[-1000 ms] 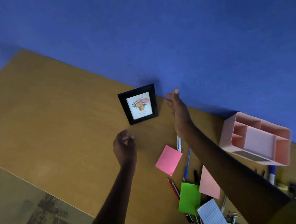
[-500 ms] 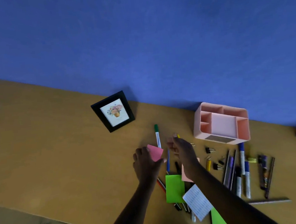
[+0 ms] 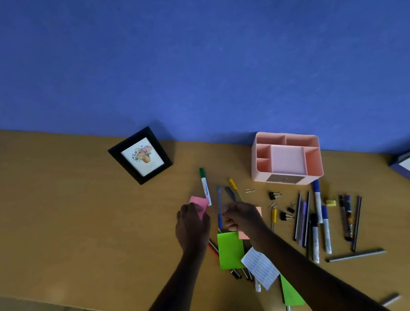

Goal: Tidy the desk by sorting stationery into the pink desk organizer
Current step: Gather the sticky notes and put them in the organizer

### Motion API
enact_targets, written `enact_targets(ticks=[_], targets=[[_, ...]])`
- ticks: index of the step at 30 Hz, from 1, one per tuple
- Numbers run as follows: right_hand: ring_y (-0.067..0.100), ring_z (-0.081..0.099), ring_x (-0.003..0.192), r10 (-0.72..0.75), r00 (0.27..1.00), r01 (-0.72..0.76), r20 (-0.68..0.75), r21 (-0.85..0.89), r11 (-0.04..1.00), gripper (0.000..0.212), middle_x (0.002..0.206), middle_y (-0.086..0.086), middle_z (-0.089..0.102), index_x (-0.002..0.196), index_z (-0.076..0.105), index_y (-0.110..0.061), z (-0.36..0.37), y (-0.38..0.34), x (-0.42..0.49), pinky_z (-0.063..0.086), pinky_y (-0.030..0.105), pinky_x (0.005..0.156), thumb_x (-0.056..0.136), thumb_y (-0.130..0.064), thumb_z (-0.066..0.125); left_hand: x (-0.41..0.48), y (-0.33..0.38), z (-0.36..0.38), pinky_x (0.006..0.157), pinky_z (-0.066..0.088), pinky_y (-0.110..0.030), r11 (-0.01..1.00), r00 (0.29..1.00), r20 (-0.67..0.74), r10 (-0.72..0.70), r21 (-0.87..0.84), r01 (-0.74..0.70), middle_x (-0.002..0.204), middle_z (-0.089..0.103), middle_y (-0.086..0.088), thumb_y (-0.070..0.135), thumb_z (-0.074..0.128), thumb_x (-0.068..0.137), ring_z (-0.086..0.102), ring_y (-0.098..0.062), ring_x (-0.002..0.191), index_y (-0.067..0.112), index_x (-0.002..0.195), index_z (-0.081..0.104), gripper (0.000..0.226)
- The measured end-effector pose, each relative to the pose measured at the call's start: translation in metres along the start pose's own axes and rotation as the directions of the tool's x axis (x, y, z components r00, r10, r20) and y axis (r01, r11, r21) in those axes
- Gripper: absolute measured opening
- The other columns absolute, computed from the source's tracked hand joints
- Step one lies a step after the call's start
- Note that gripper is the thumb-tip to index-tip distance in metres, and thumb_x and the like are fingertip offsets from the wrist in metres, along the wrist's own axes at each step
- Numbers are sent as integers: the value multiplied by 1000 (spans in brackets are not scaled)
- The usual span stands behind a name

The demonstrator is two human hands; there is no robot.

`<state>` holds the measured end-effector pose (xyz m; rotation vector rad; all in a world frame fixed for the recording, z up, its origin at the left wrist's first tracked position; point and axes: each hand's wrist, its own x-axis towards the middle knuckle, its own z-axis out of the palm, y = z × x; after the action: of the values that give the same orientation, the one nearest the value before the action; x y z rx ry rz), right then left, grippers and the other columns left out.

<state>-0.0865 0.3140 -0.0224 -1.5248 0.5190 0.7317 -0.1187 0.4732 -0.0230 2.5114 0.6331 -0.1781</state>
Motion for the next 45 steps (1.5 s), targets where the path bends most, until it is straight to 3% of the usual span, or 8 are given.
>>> enact_targets(ticks=[7, 10, 13, 21, 28, 32, 36, 45], targets=[[23, 73, 81, -17, 997, 13, 77, 54, 998, 9, 87, 13, 78, 101, 77, -8, 11, -13, -4, 63, 44, 86, 97, -16, 76, -29, 14, -2, 72, 56, -40, 990, 987, -127, 96, -88, -108, 105, 73, -2, 16, 74, 94, 67, -27, 102, 18, 104, 75, 10], [21, 75, 74, -25, 1000, 24, 13, 76, 997, 23, 83, 11, 78, 100, 77, -2, 10, -23, -6, 65, 38, 75, 98, -26, 77, -39, 24, 1, 75, 58, -42, 979, 981, -136, 139, -127, -157, 104, 73, 1, 16, 81, 89, 68, -26, 103, 19, 103, 77, 15], [18, 77, 68, -63, 993, 62, -101, -17, 998, 10, 76, 8, 80, 89, 77, -10, -2, -29, -10, 63, 32, 64, 94, -19, 77, -47, 35, 4, 73, 58, -40, 960, 966, -165, 198, -168, -225, 100, 73, 2, 14, 83, 88, 70, -25, 97, 19, 101, 78, 14], [28, 79, 71, -243, 959, 199, -144, -262, 944, 4, 73, 9, 79, 96, 77, -9, -57, -44, -22, 66, 44, 71, 94, -8, 73, -41, 58, 2, 75, 63, -39, 859, 920, -139, 365, -331, -391, 112, 74, 1, 29, 76, 98, 71, -12, 95, 15, 123, 75, 29], [2, 74, 73, -560, 826, 468, 59, -625, 625, 8, 90, -8, 80, 103, 82, -15, -107, -84, -35, 62, 25, 73, 96, -17, 78, 6, 97, -18, 99, 58, -33, 808, 853, -127, 506, -276, -520, 130, 69, -6, 2, 69, 99, 67, -18, 117, 12, 140, 70, 42], [-8, 69, 82, -641, 764, 499, 81, -704, 505, 14, 102, -10, 80, 109, 83, -17, -132, -113, -37, 53, 13, 74, 95, -19, 80, 24, 121, -29, 84, 61, -41, 757, 804, -128, 580, -281, -591, 110, 78, -8, 7, 72, 99, 73, -20, 98, 8, 120, 80, 22], [13, 77, 91, -732, 679, 531, 47, -720, 447, 13, 107, 1, 82, 107, 83, -14, -153, -138, -37, 65, 33, 80, 95, -13, 80, 37, 150, -36, 77, 62, -39, 714, 767, -204, 608, -282, -641, 100, 82, -3, 12, 76, 99, 75, -15, 89, 10, 111, 84, 15], [16, 76, 84, -879, 473, 516, 59, -828, 221, 12, 97, 4, 81, 104, 79, -7, -179, -172, -16, 64, 37, 78, 103, -9, 67, 74, 213, -37, 79, 66, -38, 704, 728, -278, 627, -196, -682, 104, 84, -1, 24, 76, 100, 79, -16, 92, 15, 111, 85, 17]])
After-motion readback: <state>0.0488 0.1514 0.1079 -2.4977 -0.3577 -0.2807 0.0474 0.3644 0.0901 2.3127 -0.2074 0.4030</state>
